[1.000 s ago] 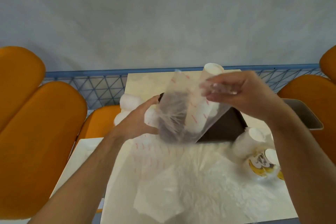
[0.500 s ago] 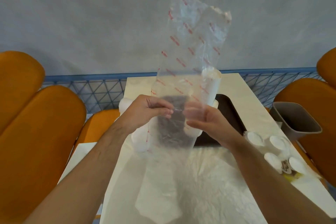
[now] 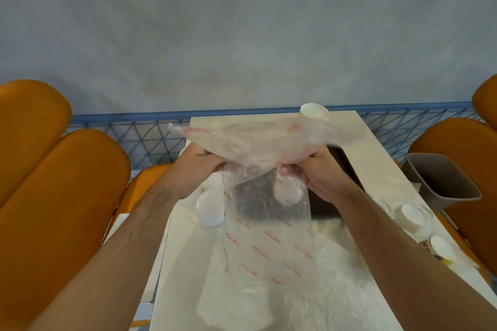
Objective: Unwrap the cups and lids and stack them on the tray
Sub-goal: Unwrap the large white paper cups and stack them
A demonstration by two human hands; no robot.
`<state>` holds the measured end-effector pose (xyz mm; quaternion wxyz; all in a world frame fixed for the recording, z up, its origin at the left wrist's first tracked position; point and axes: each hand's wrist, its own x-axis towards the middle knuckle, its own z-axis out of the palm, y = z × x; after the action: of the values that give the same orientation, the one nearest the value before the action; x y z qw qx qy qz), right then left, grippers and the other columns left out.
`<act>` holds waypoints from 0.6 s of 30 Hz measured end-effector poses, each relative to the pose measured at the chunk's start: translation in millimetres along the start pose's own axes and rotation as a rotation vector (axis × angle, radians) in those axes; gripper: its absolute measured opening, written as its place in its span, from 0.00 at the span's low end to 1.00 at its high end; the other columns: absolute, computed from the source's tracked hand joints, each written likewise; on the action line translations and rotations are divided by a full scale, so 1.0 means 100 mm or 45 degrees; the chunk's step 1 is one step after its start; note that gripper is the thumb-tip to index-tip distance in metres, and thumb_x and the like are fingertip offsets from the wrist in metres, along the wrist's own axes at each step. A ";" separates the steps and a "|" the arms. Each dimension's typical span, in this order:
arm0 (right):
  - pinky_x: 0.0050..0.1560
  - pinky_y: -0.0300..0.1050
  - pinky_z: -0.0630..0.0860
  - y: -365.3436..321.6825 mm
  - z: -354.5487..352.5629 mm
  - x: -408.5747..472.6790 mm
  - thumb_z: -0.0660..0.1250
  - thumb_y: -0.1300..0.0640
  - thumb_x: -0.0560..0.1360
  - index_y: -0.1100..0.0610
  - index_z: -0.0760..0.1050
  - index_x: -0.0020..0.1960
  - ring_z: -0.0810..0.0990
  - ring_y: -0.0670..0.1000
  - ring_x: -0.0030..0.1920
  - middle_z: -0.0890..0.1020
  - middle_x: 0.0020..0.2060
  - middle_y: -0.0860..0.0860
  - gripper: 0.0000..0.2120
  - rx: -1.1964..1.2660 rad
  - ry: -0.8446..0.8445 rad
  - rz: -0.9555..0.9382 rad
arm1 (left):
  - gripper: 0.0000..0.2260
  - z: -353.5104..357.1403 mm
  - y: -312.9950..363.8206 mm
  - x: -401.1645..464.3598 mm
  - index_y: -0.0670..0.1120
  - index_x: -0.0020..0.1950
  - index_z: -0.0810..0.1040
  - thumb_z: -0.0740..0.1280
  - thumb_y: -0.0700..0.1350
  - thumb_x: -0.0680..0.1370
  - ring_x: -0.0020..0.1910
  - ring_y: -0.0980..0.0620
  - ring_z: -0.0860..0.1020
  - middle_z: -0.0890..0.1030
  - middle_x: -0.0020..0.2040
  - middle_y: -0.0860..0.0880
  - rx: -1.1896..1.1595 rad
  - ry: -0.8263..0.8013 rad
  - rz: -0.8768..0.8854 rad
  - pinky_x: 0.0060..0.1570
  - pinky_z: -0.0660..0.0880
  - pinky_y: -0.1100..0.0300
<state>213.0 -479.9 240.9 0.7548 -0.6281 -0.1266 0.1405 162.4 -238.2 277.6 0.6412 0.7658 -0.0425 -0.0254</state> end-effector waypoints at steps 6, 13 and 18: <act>0.56 0.57 0.81 -0.07 -0.06 -0.01 0.74 0.63 0.69 0.59 0.85 0.41 0.82 0.64 0.54 0.84 0.53 0.64 0.02 -0.264 -0.089 -0.180 | 0.16 0.11 -0.05 -0.03 0.39 0.43 0.84 0.60 0.44 0.82 0.40 0.49 0.83 0.84 0.42 0.44 -0.620 -0.113 -0.257 0.40 0.81 0.58; 0.55 0.59 0.80 -0.12 -0.03 -0.26 0.62 0.44 0.78 0.46 0.75 0.68 0.83 0.60 0.58 0.81 0.62 0.54 0.20 0.327 -0.033 0.165 | 0.12 0.20 -0.12 0.04 0.47 0.47 0.84 0.72 0.31 0.73 0.46 0.49 0.84 0.81 0.52 0.46 -0.299 0.223 -0.103 0.45 0.83 0.58; 0.54 0.61 0.81 0.07 0.06 -0.47 0.72 0.41 0.75 0.46 0.64 0.62 0.84 0.63 0.52 0.78 0.65 0.57 0.23 0.272 0.014 0.253 | 0.09 0.31 -0.16 0.05 0.50 0.48 0.83 0.70 0.36 0.77 0.46 0.49 0.85 0.84 0.52 0.47 -0.088 0.454 -0.089 0.46 0.83 0.58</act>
<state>166.6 -490.7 234.3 0.8004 -0.5545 -0.0440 0.2235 165.1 -265.9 256.7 0.6632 0.7367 0.0994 0.0870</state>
